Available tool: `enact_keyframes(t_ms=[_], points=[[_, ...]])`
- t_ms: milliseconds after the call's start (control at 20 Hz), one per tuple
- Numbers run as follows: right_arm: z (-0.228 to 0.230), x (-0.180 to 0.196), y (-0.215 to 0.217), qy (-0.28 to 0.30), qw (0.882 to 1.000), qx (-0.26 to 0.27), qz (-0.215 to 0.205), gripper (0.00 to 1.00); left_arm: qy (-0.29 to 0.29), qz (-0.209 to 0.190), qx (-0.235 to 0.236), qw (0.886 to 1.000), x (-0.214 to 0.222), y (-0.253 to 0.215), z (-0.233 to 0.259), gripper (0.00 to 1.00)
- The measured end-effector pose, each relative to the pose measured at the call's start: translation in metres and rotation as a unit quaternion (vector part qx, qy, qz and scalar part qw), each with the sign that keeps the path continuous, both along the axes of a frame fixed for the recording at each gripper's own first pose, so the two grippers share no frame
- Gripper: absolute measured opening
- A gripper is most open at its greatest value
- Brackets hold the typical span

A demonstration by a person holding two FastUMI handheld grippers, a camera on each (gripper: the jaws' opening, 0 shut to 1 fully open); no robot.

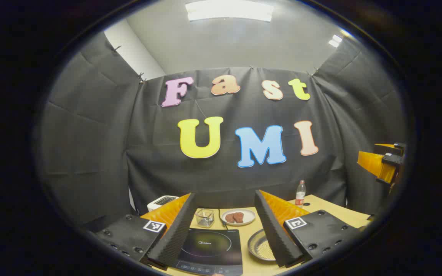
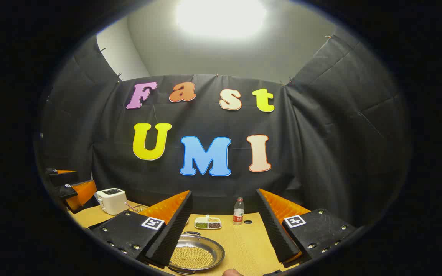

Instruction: First push the handle of the pot to place it horizontally, then grasp the pot with both hands and set it on the induction cooktop.

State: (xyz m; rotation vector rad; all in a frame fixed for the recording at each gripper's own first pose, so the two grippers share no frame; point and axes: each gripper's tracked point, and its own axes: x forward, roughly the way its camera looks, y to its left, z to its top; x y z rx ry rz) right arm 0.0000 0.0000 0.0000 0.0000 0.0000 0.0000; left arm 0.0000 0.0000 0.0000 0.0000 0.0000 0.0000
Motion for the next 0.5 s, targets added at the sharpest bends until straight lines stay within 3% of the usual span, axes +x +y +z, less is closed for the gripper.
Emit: enact_keyframes(t_ms=[500], points=[[-0.0041,0.0035,-0.0007,0.011,1.000,0.007,0.003,0.98,-0.007,0.002,-0.001,1.000,-0.0021,-0.0027,0.0022,0.98]])
